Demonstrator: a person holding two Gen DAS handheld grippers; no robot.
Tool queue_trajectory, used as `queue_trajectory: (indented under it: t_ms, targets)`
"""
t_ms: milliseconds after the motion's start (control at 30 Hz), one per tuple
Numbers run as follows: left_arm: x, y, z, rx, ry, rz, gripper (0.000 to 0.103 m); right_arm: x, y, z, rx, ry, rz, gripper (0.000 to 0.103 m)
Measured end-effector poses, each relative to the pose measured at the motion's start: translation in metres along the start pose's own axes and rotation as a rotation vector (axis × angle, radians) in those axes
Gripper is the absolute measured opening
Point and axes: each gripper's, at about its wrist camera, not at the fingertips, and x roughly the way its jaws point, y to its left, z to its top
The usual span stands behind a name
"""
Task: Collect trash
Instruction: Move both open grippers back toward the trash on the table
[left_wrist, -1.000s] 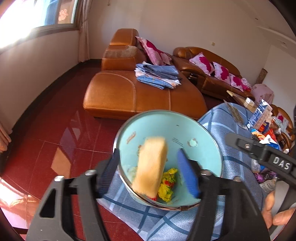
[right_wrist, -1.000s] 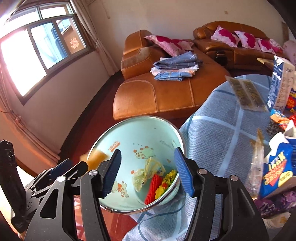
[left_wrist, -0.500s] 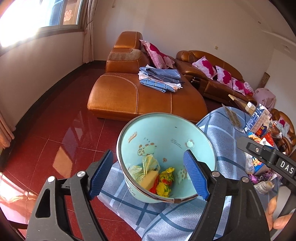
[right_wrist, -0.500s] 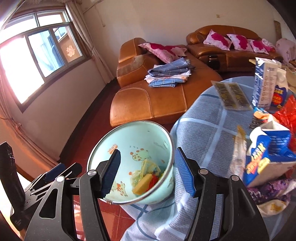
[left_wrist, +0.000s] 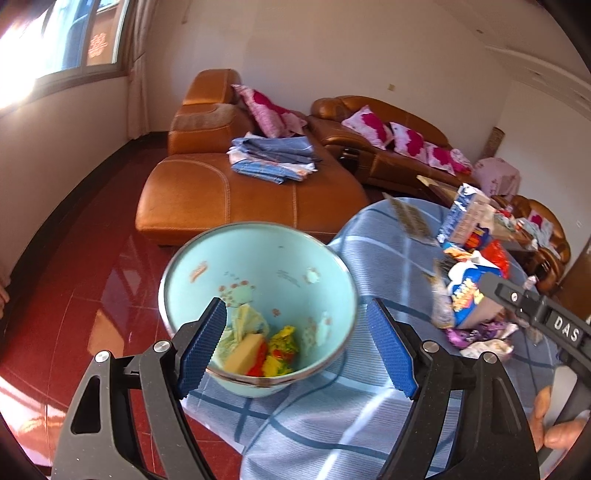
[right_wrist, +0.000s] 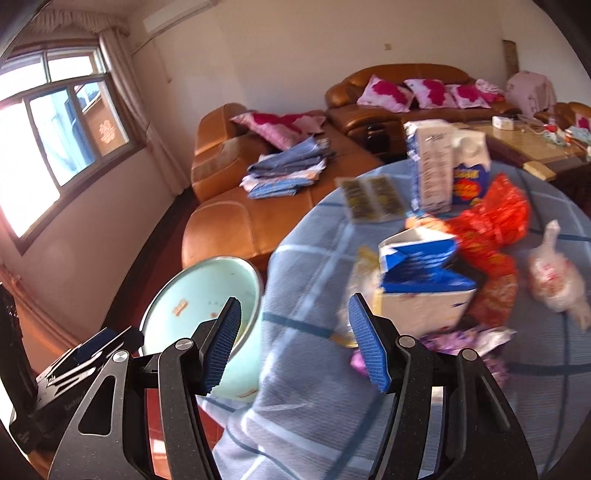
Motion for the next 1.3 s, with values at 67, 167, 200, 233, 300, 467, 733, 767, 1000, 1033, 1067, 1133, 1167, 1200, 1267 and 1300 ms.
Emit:
queue_trajectory:
  t_ms: [67, 167, 200, 233, 300, 467, 733, 767, 1000, 1033, 1067, 1133, 1167, 1200, 1267, 1300]
  targets:
    - [-0.002, -0.009, 0.001, 0.021, -0.009, -0.006, 0.077, -0.007, -0.01, 0.002, 0.014, -0.015, -0.013, 0.06]
    - [-0.004, -0.022, 0.001, 0.053, -0.013, -0.018, 0.077, -0.02, -0.032, 0.002, 0.037, -0.038, -0.045, 0.06]
    - [-0.004, -0.027, 0.0, 0.061, -0.011, -0.025, 0.077, -0.024, -0.041, 0.001, 0.046, -0.042, -0.061, 0.06]
    - [-0.003, -0.03, 0.0, 0.065, -0.009, -0.031, 0.077, -0.029, -0.05, 0.0, 0.057, -0.046, -0.078, 0.06]
    - [-0.001, -0.038, -0.001, 0.075, -0.004, -0.042, 0.077, -0.038, -0.072, -0.004, 0.084, -0.054, -0.122, 0.06]
    - [0.005, -0.06, -0.004, 0.108, 0.005, -0.066, 0.077, -0.058, -0.125, -0.014, 0.152, -0.063, -0.226, 0.06]
    - [0.018, -0.096, -0.007, 0.169, 0.025, -0.111, 0.076, -0.071, -0.175, -0.026, 0.211, -0.061, -0.299, 0.058]
    - [0.019, -0.1, -0.007, 0.178, 0.027, -0.115, 0.076, -0.071, -0.179, -0.027, 0.215, -0.061, -0.302, 0.058]
    - [0.031, -0.138, -0.011, 0.215, 0.068, -0.182, 0.077, -0.07, -0.199, -0.031, 0.244, -0.043, -0.312, 0.058]
    - [0.032, -0.144, -0.012, 0.223, 0.072, -0.191, 0.077, -0.07, -0.201, -0.031, 0.247, -0.042, -0.311, 0.058]
    - [0.033, -0.154, -0.013, 0.245, 0.073, -0.202, 0.077, -0.071, -0.202, -0.031, 0.248, -0.042, -0.31, 0.058]
    - [0.035, -0.167, -0.016, 0.283, 0.072, -0.21, 0.077, -0.073, -0.201, -0.031, 0.243, -0.042, -0.302, 0.058]
    - [0.036, -0.173, -0.017, 0.297, 0.073, -0.214, 0.077, -0.073, -0.202, -0.03, 0.238, -0.041, -0.299, 0.058]
    - [0.038, -0.177, -0.017, 0.301, 0.076, -0.218, 0.077, -0.073, -0.201, -0.031, 0.234, -0.039, -0.296, 0.057]
    - [0.043, -0.18, -0.017, 0.297, 0.085, -0.214, 0.077, -0.07, -0.2, -0.031, 0.224, -0.028, -0.281, 0.054]
    - [0.045, -0.18, -0.017, 0.292, 0.089, -0.21, 0.077, -0.068, -0.198, -0.032, 0.214, -0.018, -0.273, 0.05]
